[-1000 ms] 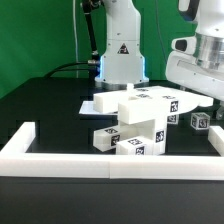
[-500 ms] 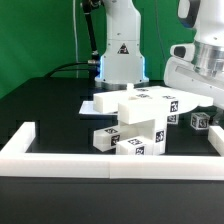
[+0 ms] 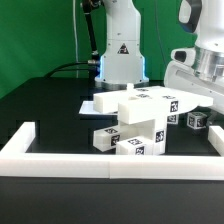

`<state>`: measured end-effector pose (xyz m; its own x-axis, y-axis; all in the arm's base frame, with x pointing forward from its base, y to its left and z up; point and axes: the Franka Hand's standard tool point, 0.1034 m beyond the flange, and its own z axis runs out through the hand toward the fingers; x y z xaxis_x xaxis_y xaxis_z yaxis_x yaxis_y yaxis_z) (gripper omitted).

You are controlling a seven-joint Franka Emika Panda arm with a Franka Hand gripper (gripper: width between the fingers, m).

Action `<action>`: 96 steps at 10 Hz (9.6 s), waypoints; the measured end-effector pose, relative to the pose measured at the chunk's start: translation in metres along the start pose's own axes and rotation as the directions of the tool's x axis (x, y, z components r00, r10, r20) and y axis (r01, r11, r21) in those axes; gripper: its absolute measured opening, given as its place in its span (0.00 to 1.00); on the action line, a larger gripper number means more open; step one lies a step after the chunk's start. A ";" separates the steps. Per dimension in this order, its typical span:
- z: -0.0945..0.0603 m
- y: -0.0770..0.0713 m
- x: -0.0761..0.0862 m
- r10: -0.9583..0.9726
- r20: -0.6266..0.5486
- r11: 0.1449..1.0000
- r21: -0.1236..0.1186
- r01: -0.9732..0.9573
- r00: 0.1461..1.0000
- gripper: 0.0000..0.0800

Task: Assemble chair

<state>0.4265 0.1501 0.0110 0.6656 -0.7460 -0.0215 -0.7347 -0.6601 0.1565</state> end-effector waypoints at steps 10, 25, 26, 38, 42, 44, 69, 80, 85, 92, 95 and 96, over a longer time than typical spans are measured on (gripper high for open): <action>-0.039 -0.009 -0.002 0.005 0.016 0.997 0.073 -0.006 1.000 0.37; -0.133 -0.002 0.080 -0.120 0.045 0.982 0.152 0.112 0.992 0.37; -0.123 0.004 0.086 -0.185 0.029 0.976 0.124 0.180 0.982 0.37; -0.137 0.004 0.176 -0.368 -0.071 0.920 0.121 0.374 0.927 0.37; -0.139 0.003 0.182 -0.361 -0.077 0.922 0.122 0.369 0.929 0.37; -0.136 0.003 0.181 -0.364 -0.074 0.921 0.117 0.370 0.929 0.37; -0.117 -0.004 0.183 -0.371 -0.090 0.921 0.088 0.379 0.924 0.37; -0.118 -0.005 0.183 -0.218 -0.075 0.969 0.103 0.225 0.973 0.37; -0.118 -0.006 0.181 0.158 -0.025 0.980 0.129 -0.154 0.987 0.37; -0.118 -0.009 0.178 0.558 0.045 0.819 0.131 -0.558 0.829 0.37; -0.118 -0.009 0.178 0.566 0.046 0.814 0.130 -0.567 0.823 0.43; -0.118 -0.009 0.178 0.529 0.039 0.839 0.131 -0.529 0.848 0.67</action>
Offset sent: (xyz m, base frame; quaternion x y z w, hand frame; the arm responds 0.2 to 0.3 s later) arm 0.0022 0.0010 0.0008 -0.0009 -0.0028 0.0018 1.0000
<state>0.5670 0.0338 0.1223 0.1709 -0.9850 0.0255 -0.9852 -0.1706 0.0137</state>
